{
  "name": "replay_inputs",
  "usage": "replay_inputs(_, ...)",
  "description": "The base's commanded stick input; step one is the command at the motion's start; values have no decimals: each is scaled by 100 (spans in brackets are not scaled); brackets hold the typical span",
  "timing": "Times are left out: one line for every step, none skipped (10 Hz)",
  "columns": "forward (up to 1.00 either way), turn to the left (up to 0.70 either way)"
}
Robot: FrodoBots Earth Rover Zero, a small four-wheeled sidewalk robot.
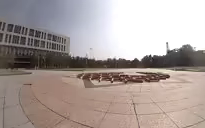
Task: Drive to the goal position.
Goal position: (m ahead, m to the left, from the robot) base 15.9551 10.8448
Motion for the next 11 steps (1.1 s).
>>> replay_inputs(4,0)
replay_inputs(5,0)
replay_inputs(5,0)
replay_inputs(5,0)
replay_inputs(5,0)
replay_inputs(4,0)
replay_inputs(4,0)
replay_inputs(5,0)
replay_inputs(5,0)
replay_inputs(5,0)
replay_inputs(5,0)
